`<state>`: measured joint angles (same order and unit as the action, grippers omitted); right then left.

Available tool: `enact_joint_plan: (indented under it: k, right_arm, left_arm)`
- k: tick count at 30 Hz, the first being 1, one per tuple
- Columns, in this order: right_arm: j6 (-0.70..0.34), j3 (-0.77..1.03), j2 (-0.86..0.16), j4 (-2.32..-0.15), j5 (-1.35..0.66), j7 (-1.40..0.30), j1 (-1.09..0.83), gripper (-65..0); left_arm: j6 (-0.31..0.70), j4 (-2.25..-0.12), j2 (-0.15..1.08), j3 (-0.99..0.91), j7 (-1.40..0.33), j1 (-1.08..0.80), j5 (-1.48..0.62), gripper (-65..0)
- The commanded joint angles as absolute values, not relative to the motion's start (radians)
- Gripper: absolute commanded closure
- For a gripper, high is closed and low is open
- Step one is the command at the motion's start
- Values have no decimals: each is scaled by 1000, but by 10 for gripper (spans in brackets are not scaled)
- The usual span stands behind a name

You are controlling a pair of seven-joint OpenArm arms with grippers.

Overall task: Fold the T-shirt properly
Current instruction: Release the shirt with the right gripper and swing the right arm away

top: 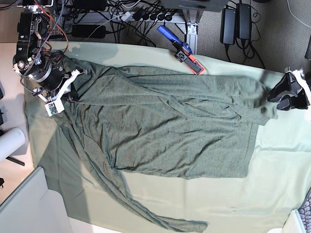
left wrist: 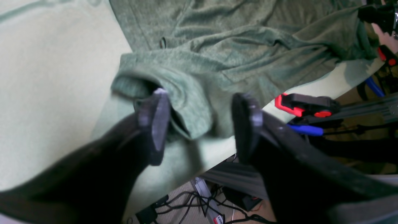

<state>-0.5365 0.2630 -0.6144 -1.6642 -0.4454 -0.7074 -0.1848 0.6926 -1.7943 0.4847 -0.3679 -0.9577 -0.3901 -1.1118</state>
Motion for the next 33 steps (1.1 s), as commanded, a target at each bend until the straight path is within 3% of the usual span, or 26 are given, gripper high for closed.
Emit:
enact_joint_plan:
  k: [1,3,5,18,33]
  right_arm:
    - [-561,273,-634,-1677,-458,-689,-173,-117]
    - [-561,273,-635,-1677,-461,-689,-172,-276]
    - [-561,273,-635,-1677,-461,-689,-172,-353]
    - [-517,440,-633,-1646,-503,-636,-111,-354]
    - [-501,488,-487,-1080,-512,-578,479,-354]
  left_arm:
    - [698,-1810,502,-376,-943,-386,-1132,-370]
    - [698,-1810,502,-376,-943,-385,-1111,-370]
    - [698,-1810,505,-377,-939,-385,-1095,-370]
    - [698,-1809,563,-482,-872,-253,-1095,-370]
    - [698,-1748,563,-278,-846,-197,-1004,-370]
